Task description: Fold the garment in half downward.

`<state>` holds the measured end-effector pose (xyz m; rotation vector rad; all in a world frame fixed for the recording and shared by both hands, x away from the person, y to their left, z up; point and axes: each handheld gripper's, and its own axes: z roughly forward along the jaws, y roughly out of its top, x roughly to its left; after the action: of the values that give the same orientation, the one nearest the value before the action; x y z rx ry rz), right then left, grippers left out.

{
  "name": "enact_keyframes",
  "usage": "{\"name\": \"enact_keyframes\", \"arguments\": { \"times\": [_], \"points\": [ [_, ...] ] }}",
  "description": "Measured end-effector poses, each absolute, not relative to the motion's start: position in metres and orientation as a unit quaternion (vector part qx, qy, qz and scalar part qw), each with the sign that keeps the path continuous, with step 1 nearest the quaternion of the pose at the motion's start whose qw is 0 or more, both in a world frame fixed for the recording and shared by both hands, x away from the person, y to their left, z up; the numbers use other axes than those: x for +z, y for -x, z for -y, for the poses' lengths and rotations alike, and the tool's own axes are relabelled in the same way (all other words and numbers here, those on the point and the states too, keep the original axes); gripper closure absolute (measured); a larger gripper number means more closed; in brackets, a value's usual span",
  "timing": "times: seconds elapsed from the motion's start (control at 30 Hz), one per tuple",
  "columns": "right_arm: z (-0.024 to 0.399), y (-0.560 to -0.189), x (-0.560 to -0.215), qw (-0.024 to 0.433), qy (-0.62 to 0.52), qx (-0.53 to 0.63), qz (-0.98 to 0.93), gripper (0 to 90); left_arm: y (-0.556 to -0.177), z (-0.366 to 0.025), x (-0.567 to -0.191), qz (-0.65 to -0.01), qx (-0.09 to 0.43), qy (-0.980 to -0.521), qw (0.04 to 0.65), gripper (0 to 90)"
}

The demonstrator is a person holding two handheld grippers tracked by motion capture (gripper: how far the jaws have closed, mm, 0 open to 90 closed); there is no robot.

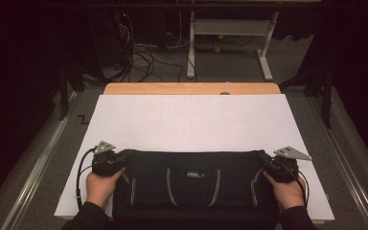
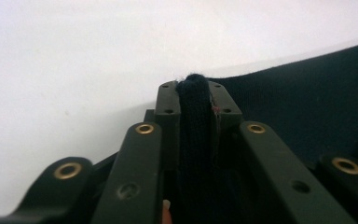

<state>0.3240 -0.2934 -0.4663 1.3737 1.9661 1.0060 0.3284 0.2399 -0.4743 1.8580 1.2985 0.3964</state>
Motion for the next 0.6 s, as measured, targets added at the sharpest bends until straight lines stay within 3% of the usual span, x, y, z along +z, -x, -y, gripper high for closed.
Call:
{"name": "enact_keyframes", "arguments": {
  "times": [0.6],
  "points": [
    [0.29,-0.317,-0.431,0.338,-0.466,0.422,-0.7,84.5,-0.316,-0.238,-0.433,-0.473,0.236,-0.714,0.459,75.6]
  ]
}}
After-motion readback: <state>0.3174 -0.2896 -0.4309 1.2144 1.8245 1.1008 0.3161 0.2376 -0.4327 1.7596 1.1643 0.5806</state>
